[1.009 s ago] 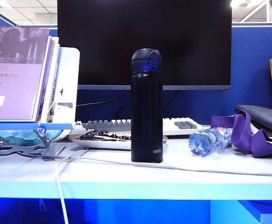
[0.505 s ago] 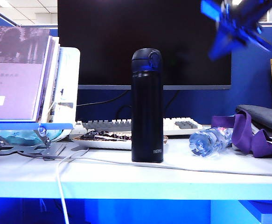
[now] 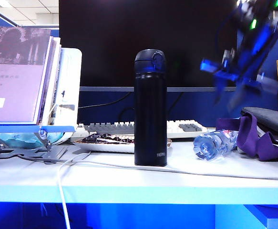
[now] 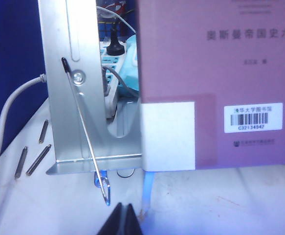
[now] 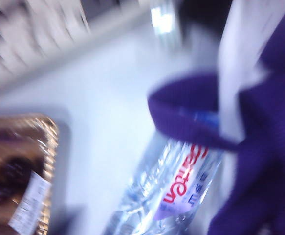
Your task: Pick up the mineral water bottle and place it vertically to the right of the black thermos cup.
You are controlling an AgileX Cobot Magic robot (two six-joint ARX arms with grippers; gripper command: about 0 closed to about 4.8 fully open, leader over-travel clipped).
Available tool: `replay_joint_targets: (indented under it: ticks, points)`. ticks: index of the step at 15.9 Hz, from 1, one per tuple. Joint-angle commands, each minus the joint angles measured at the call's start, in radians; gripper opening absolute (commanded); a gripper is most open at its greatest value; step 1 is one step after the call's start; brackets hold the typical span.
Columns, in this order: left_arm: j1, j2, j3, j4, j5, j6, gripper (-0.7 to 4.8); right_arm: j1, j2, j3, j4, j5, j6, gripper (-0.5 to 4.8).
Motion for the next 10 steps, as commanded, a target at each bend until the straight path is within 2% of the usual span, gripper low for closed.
replay_joint_targets:
  ticks: [1,4,10]
  points:
    - [0.001,-0.002,-0.001,-0.011,-0.001,0.000,-0.03,-0.002,0.052,0.021,0.028,-0.065,0.043,4.79]
    - [0.001,-0.002,-0.001,-0.012,-0.001,0.000,-0.03,-0.002,0.108,0.051,0.058,-0.082,0.101,4.79]
    - [0.001,-0.002,-0.001,-0.012,-0.001,0.000,-0.03,-0.014,0.154,0.085,-0.014,0.006,0.123,4.79]
